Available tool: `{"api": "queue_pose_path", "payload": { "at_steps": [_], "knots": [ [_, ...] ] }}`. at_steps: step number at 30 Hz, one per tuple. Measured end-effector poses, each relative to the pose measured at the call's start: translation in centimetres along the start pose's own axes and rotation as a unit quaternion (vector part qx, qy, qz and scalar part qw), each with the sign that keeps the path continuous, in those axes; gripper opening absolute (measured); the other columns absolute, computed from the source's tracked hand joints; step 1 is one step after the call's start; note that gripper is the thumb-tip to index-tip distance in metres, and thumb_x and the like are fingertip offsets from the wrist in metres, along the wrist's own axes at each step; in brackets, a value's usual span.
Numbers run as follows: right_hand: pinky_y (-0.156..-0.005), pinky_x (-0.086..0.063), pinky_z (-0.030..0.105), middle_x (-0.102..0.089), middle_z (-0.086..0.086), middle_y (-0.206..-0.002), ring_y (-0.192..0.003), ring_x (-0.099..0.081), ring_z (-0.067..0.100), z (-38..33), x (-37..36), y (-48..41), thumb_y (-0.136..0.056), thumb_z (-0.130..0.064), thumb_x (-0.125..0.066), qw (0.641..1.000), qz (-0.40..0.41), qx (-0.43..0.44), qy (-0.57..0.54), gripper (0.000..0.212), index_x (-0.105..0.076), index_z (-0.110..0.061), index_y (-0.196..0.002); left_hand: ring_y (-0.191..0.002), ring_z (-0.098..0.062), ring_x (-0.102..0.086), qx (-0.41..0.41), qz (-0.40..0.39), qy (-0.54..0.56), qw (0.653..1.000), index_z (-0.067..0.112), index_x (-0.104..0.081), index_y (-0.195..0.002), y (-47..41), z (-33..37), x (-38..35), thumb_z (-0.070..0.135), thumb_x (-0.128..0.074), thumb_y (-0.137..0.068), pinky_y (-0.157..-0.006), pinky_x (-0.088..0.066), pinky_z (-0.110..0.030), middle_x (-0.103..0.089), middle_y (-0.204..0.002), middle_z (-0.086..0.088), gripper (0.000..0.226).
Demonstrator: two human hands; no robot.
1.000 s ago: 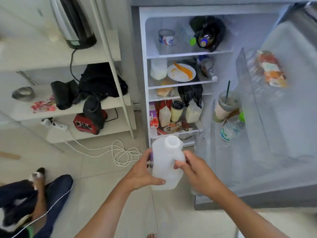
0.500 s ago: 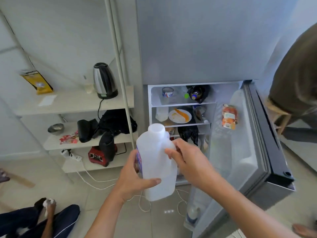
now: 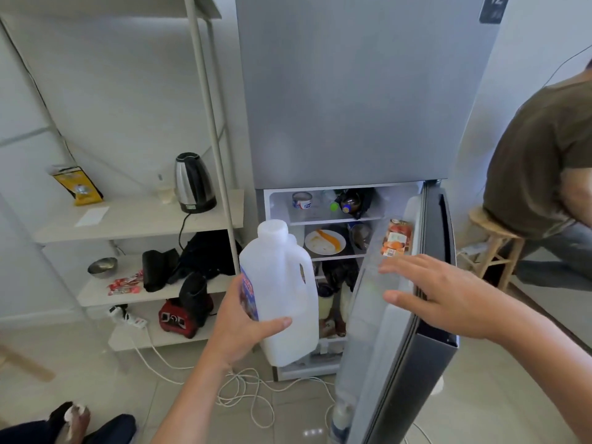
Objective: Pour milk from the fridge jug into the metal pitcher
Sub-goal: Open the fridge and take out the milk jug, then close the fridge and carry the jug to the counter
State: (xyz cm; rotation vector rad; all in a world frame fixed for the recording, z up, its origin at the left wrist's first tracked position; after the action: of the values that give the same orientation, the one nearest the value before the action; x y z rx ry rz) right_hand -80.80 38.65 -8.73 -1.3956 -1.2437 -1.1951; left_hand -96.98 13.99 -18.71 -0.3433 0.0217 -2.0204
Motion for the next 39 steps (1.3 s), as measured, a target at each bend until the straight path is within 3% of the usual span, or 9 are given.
{"api": "queue_pose_path", "payload": {
  "at_steps": [3,5,12,18,24,26,29,32,39],
  "knots": [
    [-0.120,-0.005,0.028,-0.046,-0.023,-0.144,-0.138,-0.033,-0.003,1.0,-1.9,0.1,-0.091,-0.071,-0.020,1.000,0.015,0.012,-0.005,0.061,-0.047,-0.042,-0.137,-0.095,0.013,-0.061,0.007,0.019,0.000,1.000,0.023,-0.051,-0.121,-0.3,0.0,0.1,0.010,-0.098,-0.053,-0.074,-0.050,-0.016,-0.062,-0.115,0.011,0.083],
    [-0.121,-0.001,0.031,-0.052,-0.024,-0.136,-0.134,-0.037,-0.004,1.4,-2.5,-0.4,-0.090,-0.071,-0.016,0.998,0.041,0.013,-0.035,0.062,-0.054,-0.041,-0.129,-0.090,0.015,-0.060,0.011,0.030,-0.003,0.999,0.021,-0.051,-0.119,-0.5,-0.1,0.1,0.013,-0.097,-0.051,-0.074,-0.047,-0.016,-0.061,-0.111,0.011,0.082],
    [-0.122,-0.006,0.041,-0.059,-0.021,-0.120,-0.123,-0.048,0.002,-0.4,-3.4,-3.8,-0.099,-0.054,-0.026,0.995,0.065,0.016,-0.074,0.042,-0.061,-0.037,-0.112,-0.090,0.017,-0.059,0.021,0.067,-0.020,0.997,0.029,-0.051,-0.110,-0.4,-1.1,0.9,0.002,-0.094,-0.059,-0.069,-0.050,-0.017,-0.061,-0.108,0.015,0.072],
    [-0.121,-0.011,0.050,-0.060,-0.016,-0.116,-0.121,-0.051,0.011,-3.3,-4.3,-9.3,-0.091,-0.066,-0.017,0.990,0.116,0.021,-0.084,0.058,-0.061,-0.032,-0.108,-0.086,0.018,-0.060,0.032,0.085,-0.019,0.996,0.016,-0.051,-0.117,-0.7,-2.5,2.8,-0.003,-0.093,-0.059,-0.066,-0.048,-0.003,-0.062,-0.108,0.011,0.074],
    [-0.120,-0.007,0.042,-0.052,-0.010,-0.123,-0.122,-0.047,0.014,-6.0,-5.4,-14.6,-0.094,-0.053,-0.042,0.969,0.190,0.098,-0.122,0.035,-0.055,-0.024,-0.109,-0.094,0.004,-0.066,0.062,0.111,-0.012,0.992,0.030,-0.053,-0.114,-2.3,-4.9,7.2,0.029,-0.096,-0.043,-0.077,-0.054,-0.025,-0.067,-0.108,0.013,0.083],
    [-0.121,-0.005,0.036,-0.053,-0.007,-0.124,-0.122,-0.049,0.015,-6.7,-6.2,-16.2,-0.095,-0.045,-0.045,0.962,0.214,0.121,-0.119,0.031,-0.057,-0.020,-0.111,-0.093,0.004,-0.066,0.064,0.116,-0.016,0.991,0.031,-0.052,-0.115,-3.2,-5.4,8.6,0.025,-0.099,-0.046,-0.075,-0.053,-0.023,-0.067,-0.109,0.013,0.083],
    [-0.122,-0.005,0.036,-0.056,-0.002,-0.126,-0.123,-0.049,0.018,-7.8,-7.1,-19.0,-0.096,-0.034,-0.047,0.954,0.251,0.132,-0.093,0.035,-0.057,-0.014,-0.123,-0.090,0.007,-0.065,0.060,0.118,-0.007,0.991,0.028,-0.051,-0.118,-4.6,-5.8,10.5,0.011,-0.098,-0.056,-0.071,-0.052,-0.019,-0.066,-0.110,0.012,0.079],
    [-0.121,-0.010,0.042,-0.056,0.004,-0.131,-0.129,-0.047,0.023,-8.8,-7.5,-21.8,-0.096,-0.022,-0.057,0.950,0.273,0.134,-0.068,0.038,-0.052,-0.011,-0.132,-0.092,0.004,-0.065,0.063,0.117,-0.006,0.991,0.032,-0.051,-0.115,-6.1,-6.6,12.2,0.013,-0.097,-0.056,-0.073,-0.052,-0.020,-0.065,-0.110,0.013,0.077],
    [-0.122,-0.012,0.044,-0.040,0.006,-0.154,-0.148,-0.028,0.025,-8.9,-8.5,-28.0,-0.091,-0.033,-0.065,0.961,0.253,0.108,0.042,0.067,-0.038,-0.010,-0.148,-0.100,-0.009,-0.065,0.071,0.117,-0.004,0.991,0.031,-0.051,-0.115,-9.4,-7.9,13.6,0.016,-0.098,-0.056,-0.073,-0.054,-0.022,-0.065,-0.110,0.009,0.077]
  ]
}}
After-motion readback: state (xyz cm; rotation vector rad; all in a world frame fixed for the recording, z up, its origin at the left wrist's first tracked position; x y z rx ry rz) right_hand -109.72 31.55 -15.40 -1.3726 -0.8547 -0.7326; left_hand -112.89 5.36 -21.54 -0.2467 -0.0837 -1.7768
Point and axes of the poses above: each hand's wrist, its own y-axis away from the middle knuckle, its own x-axis out of the back of the hand, z = x × y, the point moved 6 cm from there along -y, towards the middle knuckle
